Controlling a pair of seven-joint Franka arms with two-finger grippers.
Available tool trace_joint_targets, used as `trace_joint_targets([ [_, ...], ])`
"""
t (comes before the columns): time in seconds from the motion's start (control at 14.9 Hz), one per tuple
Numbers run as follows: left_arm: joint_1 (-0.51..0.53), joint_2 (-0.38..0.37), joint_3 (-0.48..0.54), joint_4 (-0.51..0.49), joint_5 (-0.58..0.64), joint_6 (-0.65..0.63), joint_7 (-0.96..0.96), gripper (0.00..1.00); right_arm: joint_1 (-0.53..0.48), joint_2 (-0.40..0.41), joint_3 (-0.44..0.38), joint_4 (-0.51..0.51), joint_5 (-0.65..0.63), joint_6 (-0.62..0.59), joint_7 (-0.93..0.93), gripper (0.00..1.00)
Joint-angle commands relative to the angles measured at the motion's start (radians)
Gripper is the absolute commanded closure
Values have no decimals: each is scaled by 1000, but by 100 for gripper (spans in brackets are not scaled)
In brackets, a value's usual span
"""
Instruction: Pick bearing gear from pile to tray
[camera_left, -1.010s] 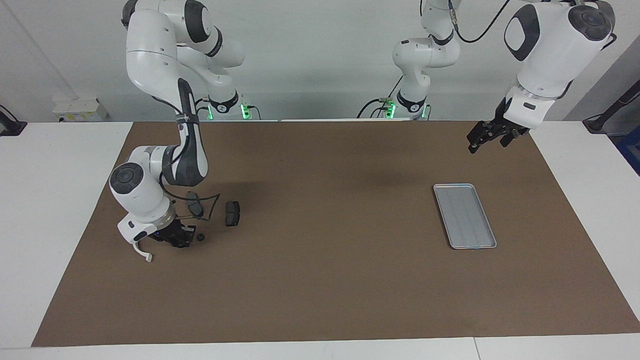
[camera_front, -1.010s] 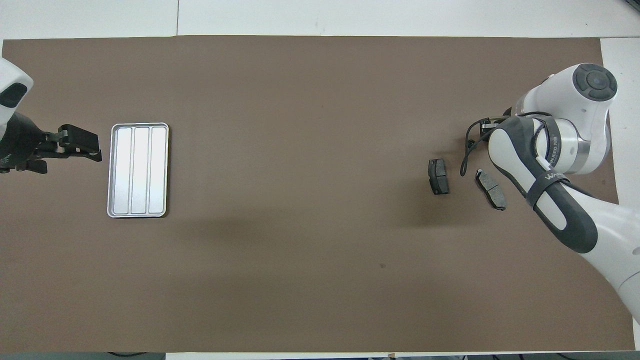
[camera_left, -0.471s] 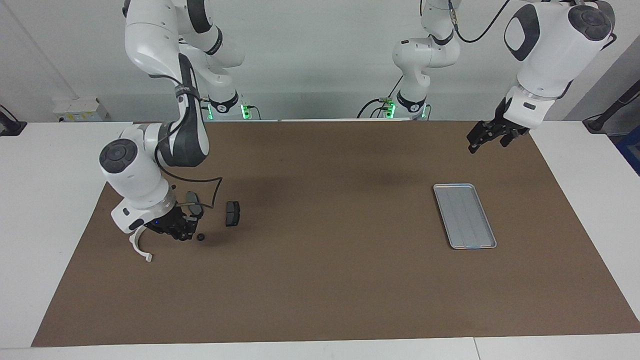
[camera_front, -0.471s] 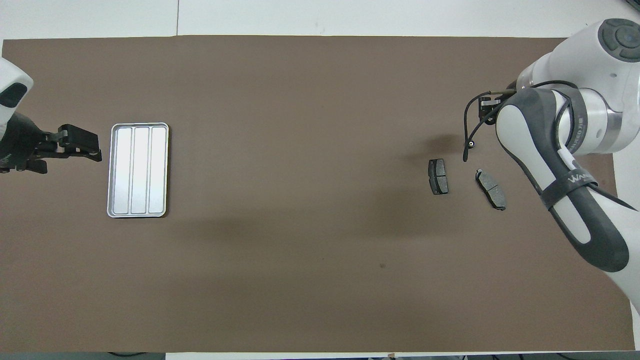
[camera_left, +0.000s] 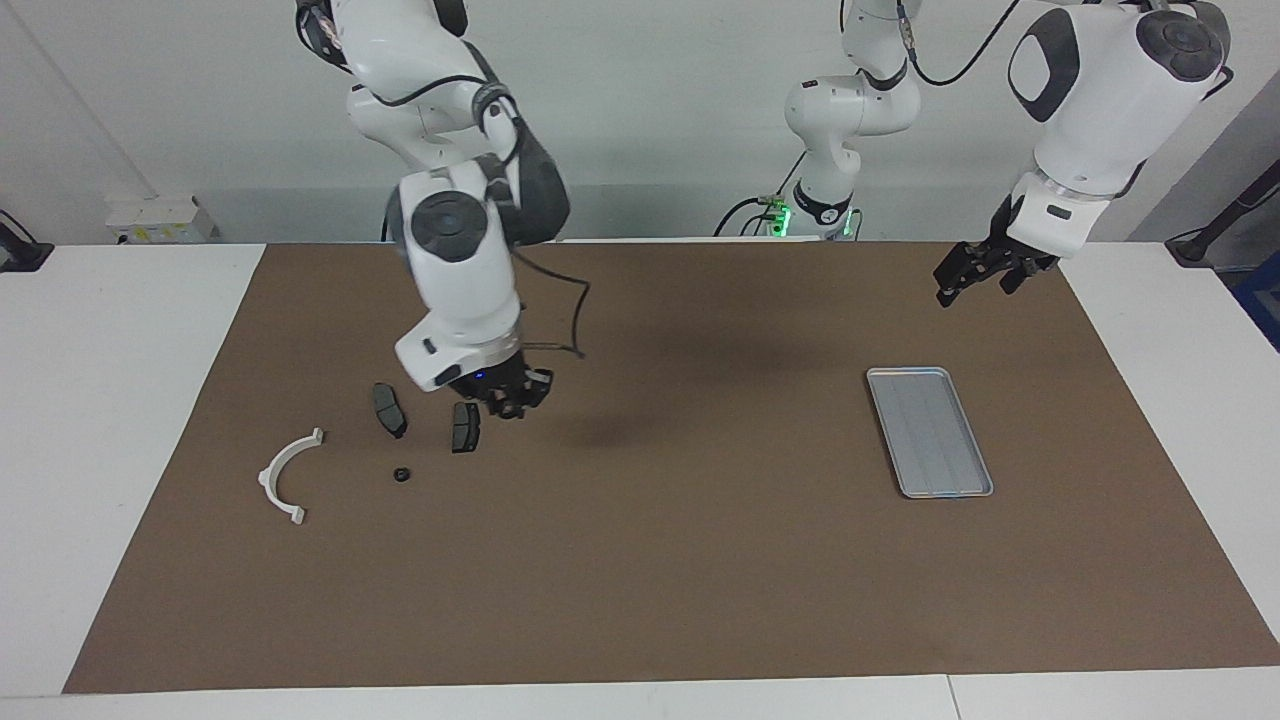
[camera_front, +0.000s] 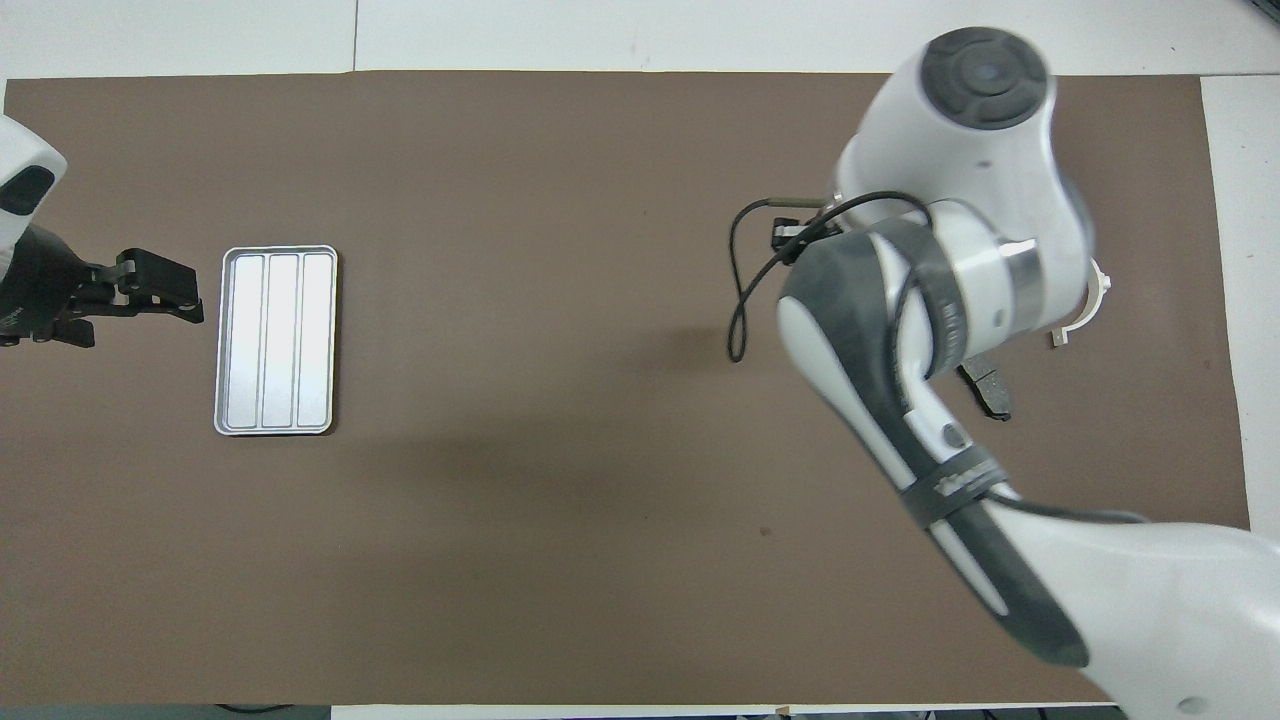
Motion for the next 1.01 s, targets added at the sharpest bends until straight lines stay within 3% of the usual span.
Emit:
trace_joint_targets([
  [0.0,5,-20,-3,-24,14,15,9,0,102,-23,-3,-25,-12,2,159,100],
  [0.4,5,-20,-3,-24,14,15,9,0,187,27,-3,-90,-4,166,245,100],
  [0.74,5,-20,-3,-24,14,13,9,0,208,105,-3,-93,-4,267,248,100],
  [0.94,5,-20,-3,-24,14,13,9,0,201,101,-3,-154,-4,325,243,100],
])
